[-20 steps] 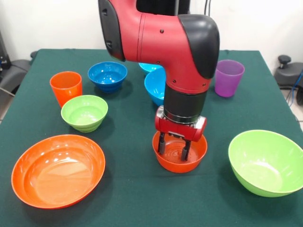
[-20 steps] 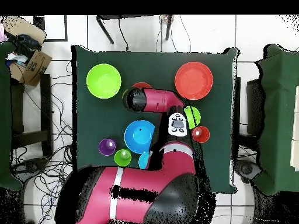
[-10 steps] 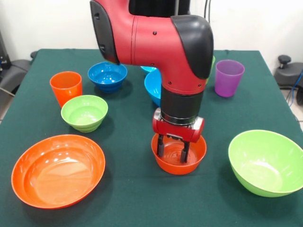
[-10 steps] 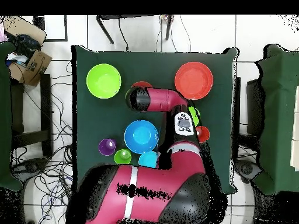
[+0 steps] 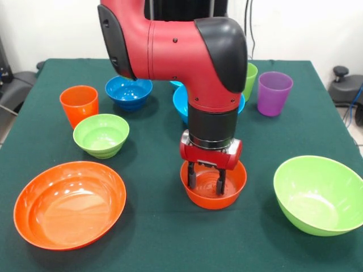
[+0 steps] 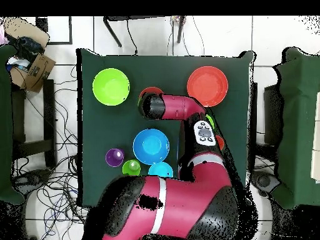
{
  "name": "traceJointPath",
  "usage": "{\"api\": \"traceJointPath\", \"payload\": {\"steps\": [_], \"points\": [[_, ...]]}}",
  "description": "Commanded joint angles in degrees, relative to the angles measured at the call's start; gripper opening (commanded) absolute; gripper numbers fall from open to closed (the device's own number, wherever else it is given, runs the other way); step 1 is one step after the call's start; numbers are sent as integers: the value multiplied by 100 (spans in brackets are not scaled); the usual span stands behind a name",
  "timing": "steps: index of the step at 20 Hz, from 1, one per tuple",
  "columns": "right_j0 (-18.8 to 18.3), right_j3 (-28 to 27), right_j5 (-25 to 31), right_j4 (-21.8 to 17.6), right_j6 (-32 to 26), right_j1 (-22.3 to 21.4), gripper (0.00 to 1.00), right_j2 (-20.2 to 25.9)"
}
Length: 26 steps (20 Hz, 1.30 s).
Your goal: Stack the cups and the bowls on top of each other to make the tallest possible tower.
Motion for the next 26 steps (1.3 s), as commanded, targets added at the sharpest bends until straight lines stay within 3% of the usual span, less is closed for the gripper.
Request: {"api": "traceJointPath", "payload": {"steps": [1, 26], "points": [[-312, 486, 583, -825, -1423, 639, 100, 667], [-632, 474, 733, -1723, -1722, 796, 100, 877]]}}
